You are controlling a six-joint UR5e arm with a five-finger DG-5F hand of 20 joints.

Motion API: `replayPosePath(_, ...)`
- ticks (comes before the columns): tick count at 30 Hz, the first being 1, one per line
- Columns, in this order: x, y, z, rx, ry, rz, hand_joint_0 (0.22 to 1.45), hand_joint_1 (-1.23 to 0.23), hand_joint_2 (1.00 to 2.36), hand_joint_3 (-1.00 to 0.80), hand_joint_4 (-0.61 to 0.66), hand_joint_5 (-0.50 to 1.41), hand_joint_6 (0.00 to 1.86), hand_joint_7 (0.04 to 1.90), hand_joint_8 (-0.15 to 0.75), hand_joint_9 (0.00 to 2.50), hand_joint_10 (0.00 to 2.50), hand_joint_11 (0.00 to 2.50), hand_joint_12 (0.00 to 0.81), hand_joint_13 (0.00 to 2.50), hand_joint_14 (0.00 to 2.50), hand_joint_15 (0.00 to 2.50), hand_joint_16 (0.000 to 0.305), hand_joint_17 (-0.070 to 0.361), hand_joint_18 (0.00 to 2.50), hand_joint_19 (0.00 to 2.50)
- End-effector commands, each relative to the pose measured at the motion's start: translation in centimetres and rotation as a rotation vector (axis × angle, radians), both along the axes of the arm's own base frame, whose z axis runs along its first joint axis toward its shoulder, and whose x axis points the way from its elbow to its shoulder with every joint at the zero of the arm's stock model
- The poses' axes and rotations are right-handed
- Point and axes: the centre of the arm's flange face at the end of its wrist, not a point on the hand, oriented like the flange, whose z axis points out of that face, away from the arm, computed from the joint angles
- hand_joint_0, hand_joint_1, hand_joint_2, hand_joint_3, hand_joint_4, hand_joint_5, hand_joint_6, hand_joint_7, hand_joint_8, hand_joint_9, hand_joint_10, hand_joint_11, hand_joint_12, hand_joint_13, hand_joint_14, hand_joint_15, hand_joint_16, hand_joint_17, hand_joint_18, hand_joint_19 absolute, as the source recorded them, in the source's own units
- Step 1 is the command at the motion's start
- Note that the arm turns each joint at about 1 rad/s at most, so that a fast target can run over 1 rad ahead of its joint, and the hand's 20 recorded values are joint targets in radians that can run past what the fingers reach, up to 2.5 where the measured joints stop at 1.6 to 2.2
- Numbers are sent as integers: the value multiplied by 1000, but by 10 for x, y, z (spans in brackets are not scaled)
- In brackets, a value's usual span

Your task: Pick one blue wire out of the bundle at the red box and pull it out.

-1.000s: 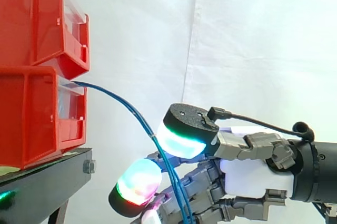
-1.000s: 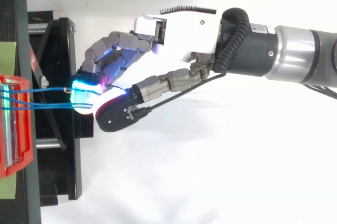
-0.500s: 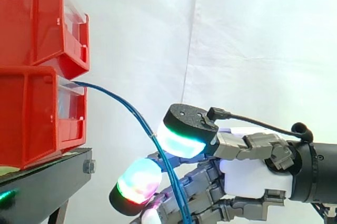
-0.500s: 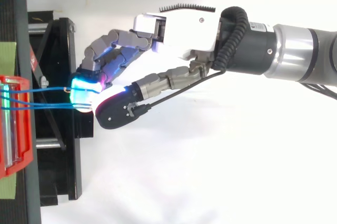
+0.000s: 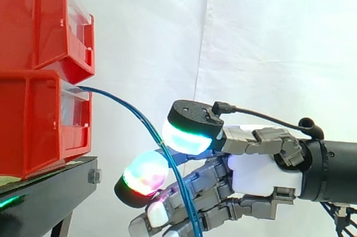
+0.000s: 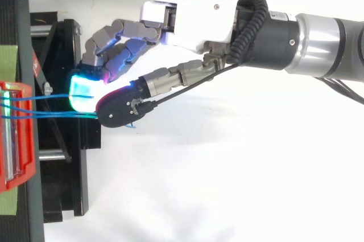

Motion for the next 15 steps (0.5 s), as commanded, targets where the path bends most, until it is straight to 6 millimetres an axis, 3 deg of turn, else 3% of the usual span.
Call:
replayPosePath(1,0,-1,1,0,1,3,602,-618,1012,-318,301,-204,900,858,393,724,9,460,429,607,8,258,52,118,648,398)
replayPosePath(15,0,-1,4,2,-3,3,605,-645,1016,-237,284,-205,914,874,389,717,9,458,426,603,8,260,52,117,644,398)
